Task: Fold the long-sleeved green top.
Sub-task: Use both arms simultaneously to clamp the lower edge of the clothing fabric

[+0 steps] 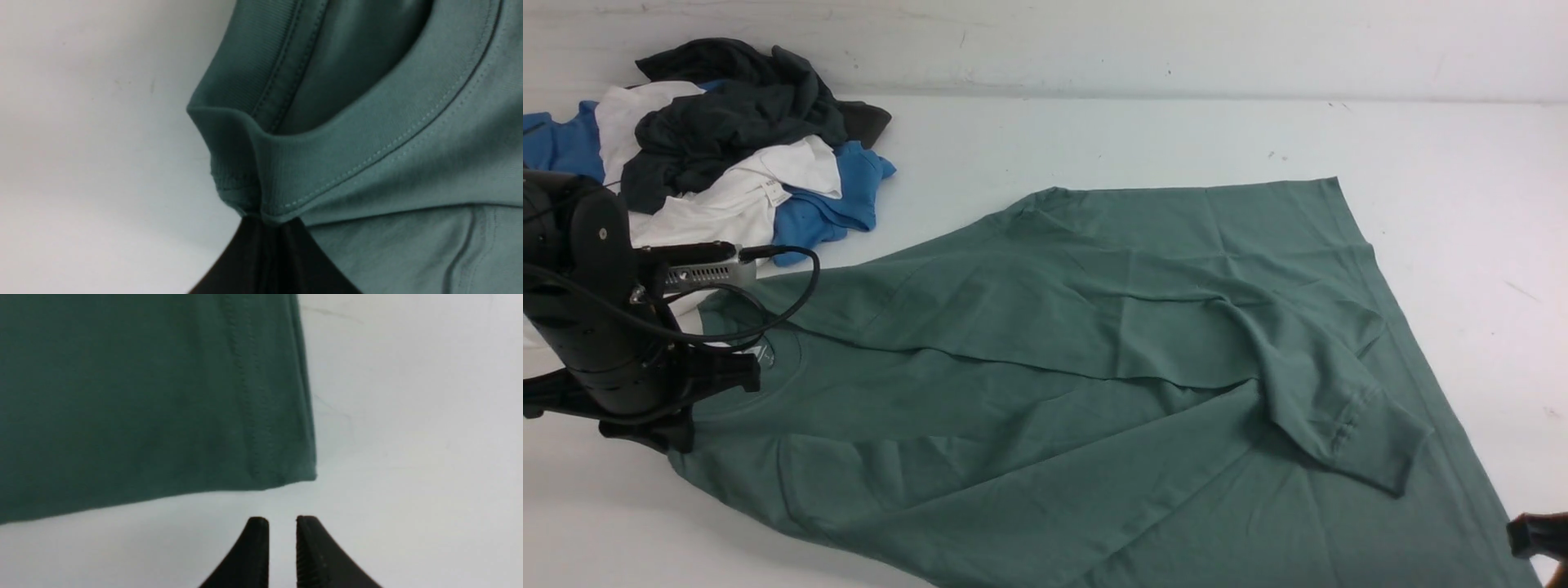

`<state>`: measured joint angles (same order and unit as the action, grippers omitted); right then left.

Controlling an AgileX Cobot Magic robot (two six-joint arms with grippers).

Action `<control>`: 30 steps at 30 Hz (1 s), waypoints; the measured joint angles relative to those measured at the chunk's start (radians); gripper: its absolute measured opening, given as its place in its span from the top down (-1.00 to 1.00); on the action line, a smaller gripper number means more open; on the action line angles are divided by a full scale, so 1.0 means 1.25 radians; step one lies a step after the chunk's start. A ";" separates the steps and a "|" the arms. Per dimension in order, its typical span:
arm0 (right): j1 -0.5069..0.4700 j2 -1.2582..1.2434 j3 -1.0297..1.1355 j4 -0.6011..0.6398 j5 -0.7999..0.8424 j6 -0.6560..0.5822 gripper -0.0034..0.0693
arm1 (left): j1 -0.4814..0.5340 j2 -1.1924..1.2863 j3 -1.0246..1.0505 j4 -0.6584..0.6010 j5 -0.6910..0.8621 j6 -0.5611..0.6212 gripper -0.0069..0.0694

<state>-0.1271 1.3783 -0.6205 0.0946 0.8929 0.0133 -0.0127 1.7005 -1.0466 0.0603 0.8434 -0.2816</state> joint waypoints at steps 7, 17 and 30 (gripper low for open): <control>0.000 0.137 -0.023 -0.035 -0.035 0.045 0.21 | 0.000 0.000 0.000 0.010 0.000 0.001 0.75; 0.000 0.193 -0.113 -0.034 0.068 0.045 0.07 | 0.000 0.000 0.000 0.019 0.002 0.004 0.75; 0.005 0.207 -0.135 0.053 0.061 -0.024 0.06 | 0.000 0.000 0.000 0.019 0.012 0.005 0.75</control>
<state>-0.1205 1.6372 -0.7898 0.1611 0.9686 -0.0162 -0.0127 1.7005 -1.0466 0.0845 0.8585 -0.2758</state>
